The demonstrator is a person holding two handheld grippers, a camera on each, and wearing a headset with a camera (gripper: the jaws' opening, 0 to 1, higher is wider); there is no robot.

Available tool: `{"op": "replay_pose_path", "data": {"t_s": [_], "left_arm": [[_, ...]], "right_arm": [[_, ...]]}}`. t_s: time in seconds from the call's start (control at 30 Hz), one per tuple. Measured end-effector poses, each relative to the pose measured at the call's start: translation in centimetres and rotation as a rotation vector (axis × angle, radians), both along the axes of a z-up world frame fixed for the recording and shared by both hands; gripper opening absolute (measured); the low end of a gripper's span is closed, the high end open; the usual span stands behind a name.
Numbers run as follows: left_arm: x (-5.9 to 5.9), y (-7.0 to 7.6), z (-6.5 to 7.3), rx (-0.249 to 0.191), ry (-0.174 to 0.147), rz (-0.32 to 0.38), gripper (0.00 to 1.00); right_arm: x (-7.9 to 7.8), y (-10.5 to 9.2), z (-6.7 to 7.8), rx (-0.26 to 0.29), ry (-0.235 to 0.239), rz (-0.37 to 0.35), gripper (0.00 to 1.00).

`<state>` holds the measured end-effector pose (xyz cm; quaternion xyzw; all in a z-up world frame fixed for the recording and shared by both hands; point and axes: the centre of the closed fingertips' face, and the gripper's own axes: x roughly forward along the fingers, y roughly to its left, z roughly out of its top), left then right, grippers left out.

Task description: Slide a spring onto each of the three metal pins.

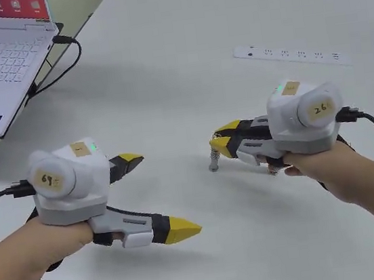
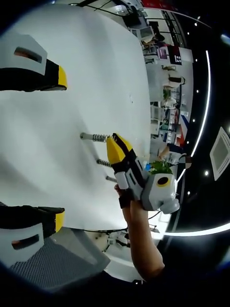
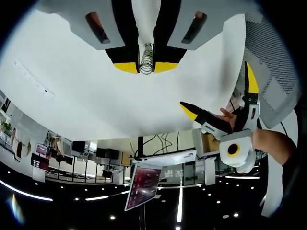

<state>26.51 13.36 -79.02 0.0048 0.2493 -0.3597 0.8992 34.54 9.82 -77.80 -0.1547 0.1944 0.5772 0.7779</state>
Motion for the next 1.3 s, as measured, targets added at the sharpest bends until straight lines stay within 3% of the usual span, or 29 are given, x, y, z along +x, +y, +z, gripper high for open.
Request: {"op": "replay_pose_path", "data": {"t_s": [0.63, 1.07, 1.3], "left_arm": [[-0.2, -0.1, -0.3, 0.006, 0.009, -0.006, 0.98], [0.0, -0.5, -0.2, 0.010, 0.009, -0.016, 0.98], [0.2, -0.6, 0.1, 0.014, 0.004, -0.021, 0.98]], "right_arm": [[-0.9, -0.4, -3.4, -0.094, -0.005, 0.030, 0.08], [-0.6, -0.4, -3.1, -0.108, -0.016, 0.041, 0.09], [-0.7, -0.4, -2.6, -0.098, -0.009, 0.035, 0.17]]}}
